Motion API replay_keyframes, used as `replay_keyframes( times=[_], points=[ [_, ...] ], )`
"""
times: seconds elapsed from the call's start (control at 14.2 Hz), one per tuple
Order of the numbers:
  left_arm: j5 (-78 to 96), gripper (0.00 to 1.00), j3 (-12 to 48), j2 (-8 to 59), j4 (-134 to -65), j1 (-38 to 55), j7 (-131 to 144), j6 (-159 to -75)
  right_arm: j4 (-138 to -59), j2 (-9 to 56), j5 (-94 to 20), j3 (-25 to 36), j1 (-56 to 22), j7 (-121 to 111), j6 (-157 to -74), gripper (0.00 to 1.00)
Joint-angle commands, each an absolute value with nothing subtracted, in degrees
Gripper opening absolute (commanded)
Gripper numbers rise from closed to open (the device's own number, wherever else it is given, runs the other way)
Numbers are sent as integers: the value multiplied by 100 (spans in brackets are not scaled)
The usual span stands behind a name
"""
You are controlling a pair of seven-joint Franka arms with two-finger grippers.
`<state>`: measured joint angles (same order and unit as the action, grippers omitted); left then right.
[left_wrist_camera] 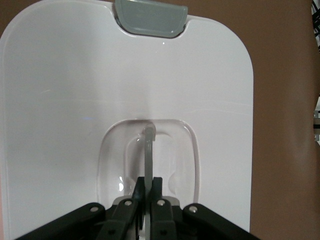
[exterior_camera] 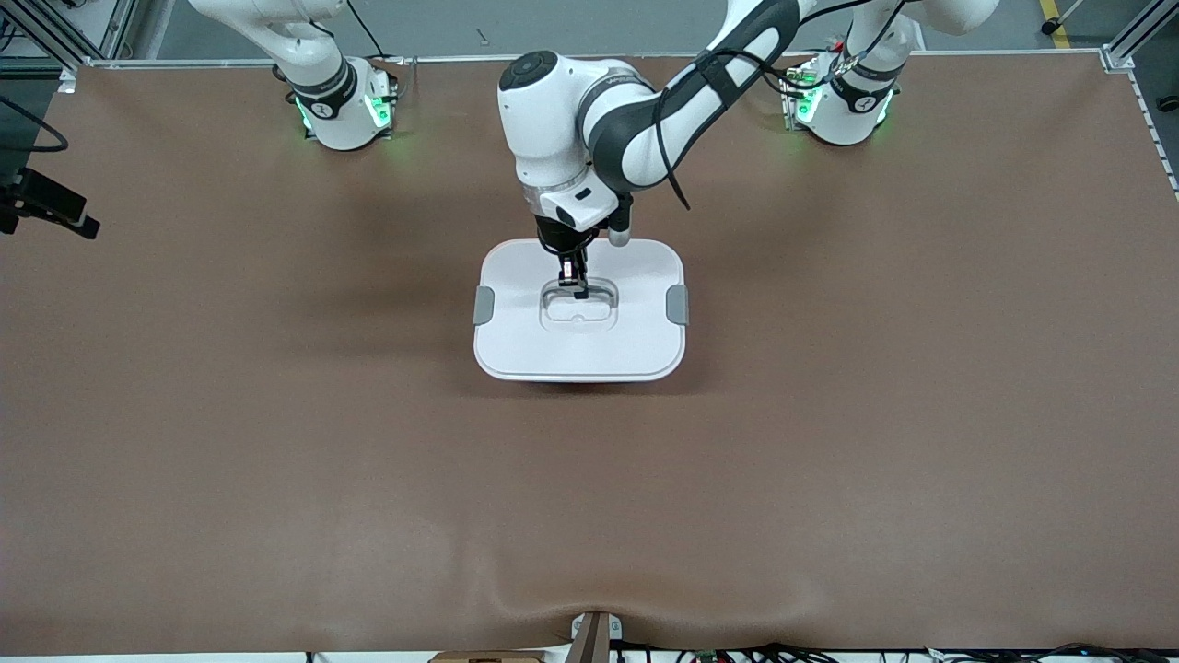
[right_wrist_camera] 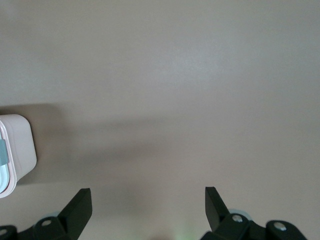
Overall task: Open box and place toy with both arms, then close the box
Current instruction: 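Lower the lid onto the tub and press it with the left gripper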
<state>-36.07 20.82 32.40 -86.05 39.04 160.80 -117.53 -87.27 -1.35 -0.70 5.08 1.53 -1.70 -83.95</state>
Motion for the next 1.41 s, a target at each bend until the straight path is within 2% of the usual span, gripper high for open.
replay_keyframes(
  times=[0.0,1.34],
  points=[
    [-3973,0,2101,3164,-8798,3973,17534,-11777,-8657,-150,-70,439,237,-316,-8288,100],
    [-4025,0,2109,3217,-8833,4034,17763,-11812,-8657,-149,-44,439,229,-686,-8306,100]
  ],
)
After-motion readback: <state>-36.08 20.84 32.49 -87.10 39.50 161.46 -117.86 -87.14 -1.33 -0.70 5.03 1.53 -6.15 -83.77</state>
